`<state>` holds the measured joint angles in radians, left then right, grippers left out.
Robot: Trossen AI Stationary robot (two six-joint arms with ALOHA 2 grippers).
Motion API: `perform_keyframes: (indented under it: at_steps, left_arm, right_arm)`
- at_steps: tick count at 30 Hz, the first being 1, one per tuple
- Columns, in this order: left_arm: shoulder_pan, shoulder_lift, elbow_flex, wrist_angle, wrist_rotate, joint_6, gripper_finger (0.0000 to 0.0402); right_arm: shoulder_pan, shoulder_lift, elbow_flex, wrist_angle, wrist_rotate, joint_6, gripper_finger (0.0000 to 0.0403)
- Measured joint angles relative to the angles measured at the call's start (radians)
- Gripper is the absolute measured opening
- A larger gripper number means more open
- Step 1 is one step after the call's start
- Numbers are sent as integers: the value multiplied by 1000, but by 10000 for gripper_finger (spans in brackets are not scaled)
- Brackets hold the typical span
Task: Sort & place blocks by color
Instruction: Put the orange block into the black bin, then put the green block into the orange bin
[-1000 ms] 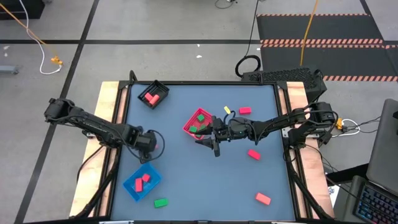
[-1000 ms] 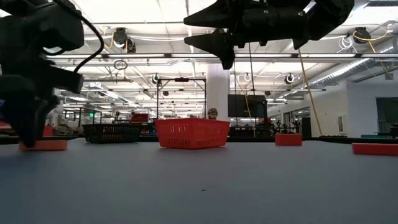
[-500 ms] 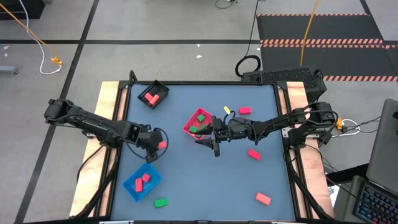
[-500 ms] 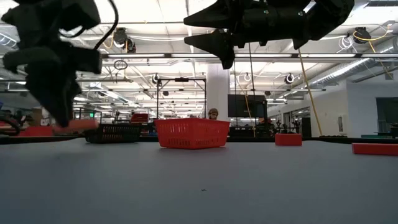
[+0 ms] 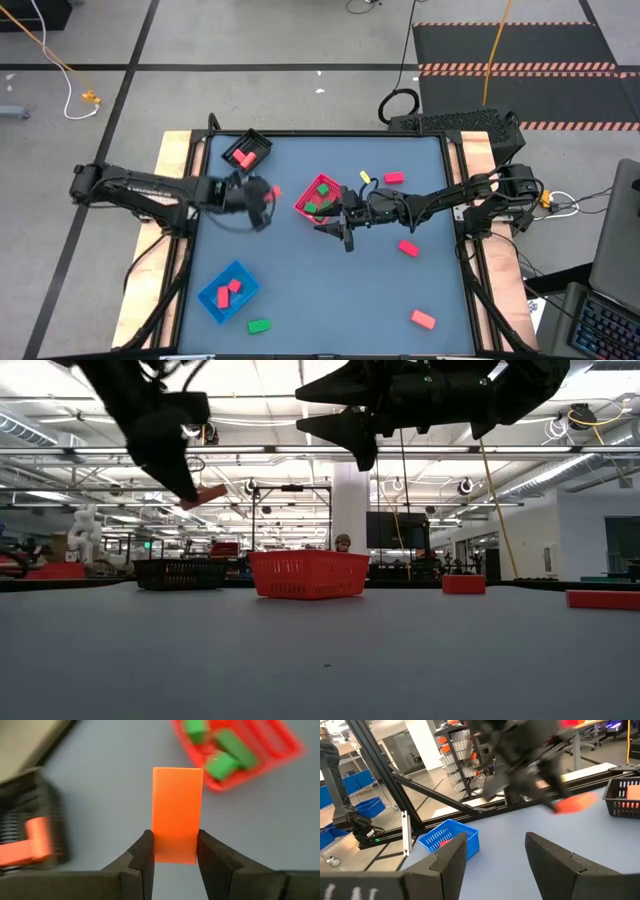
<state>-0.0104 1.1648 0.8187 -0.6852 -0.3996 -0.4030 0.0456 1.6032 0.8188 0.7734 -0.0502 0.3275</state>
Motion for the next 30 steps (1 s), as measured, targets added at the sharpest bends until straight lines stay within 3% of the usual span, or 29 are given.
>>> perform_keyframes:
  at_steps: [6,12,16,23,30]
  left_arm:
    - [289,0,24,3,21,149,117]
    - [590,0,25,33,124,257,117]
    - [729,0,25,52,211,290,117]
    - [809,0,25,70,230,351,130]
    - [797,0,25,70,228,352,210]
  right_arm:
    - [0,0,0,0,0,-8,196]
    - [-3,0,0,0,-1,-11,196]
    - [-3,0,0,0,-2,-11,196]
    - [-5,0,0,-1,-3,-11,196]
    - [-5,0,0,-4,-3,-11,196]
